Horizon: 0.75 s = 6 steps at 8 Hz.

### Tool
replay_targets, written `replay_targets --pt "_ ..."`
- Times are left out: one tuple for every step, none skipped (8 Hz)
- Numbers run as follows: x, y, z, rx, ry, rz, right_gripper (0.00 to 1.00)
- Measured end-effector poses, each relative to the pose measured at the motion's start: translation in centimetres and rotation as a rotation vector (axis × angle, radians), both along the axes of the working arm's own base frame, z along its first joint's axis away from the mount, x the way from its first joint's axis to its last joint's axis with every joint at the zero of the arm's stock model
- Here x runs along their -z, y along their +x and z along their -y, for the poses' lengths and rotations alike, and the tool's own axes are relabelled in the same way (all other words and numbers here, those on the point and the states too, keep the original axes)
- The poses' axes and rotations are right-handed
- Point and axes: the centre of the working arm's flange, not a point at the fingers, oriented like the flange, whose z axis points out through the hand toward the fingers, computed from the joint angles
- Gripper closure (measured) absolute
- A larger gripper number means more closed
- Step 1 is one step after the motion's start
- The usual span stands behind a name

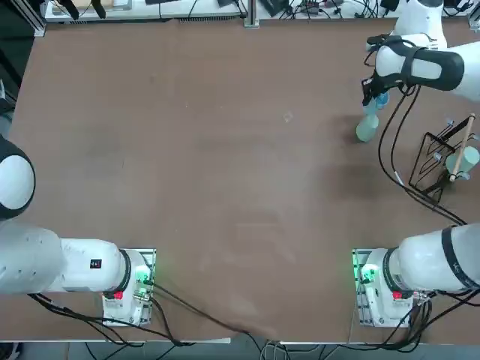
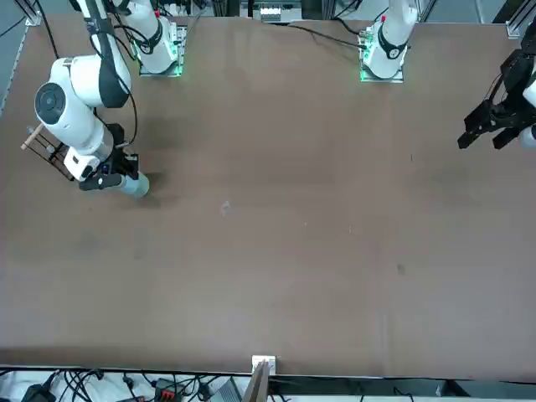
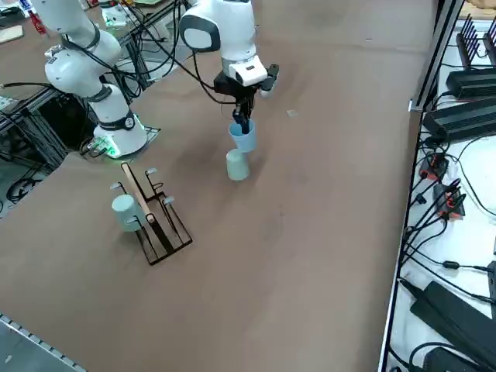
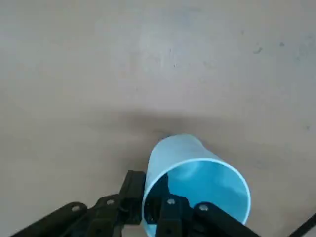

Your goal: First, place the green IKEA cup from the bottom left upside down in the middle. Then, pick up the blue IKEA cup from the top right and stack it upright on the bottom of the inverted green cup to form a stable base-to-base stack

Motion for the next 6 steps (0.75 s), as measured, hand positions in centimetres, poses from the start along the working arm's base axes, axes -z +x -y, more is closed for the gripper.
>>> replay_targets --pt "0.22 -0.34 0.25 -0.001 -0.006 -0.006 0.96" --pt "0.30 -0.56 0.44 -0.004 -0.014 -0.011 0.96" --pt "0.31 -0.67 0.55 -0.008 -0.020 -0.014 0.96" --pt "0.33 -0.71 0.59 -0.011 -0.024 -0.016 0.96" --pt "0.41 -0.77 0.64 -0.011 -0.026 -0.019 0.96" --pt "0.54 -0.86 0.69 -0.011 -0.026 -0.024 0.96"
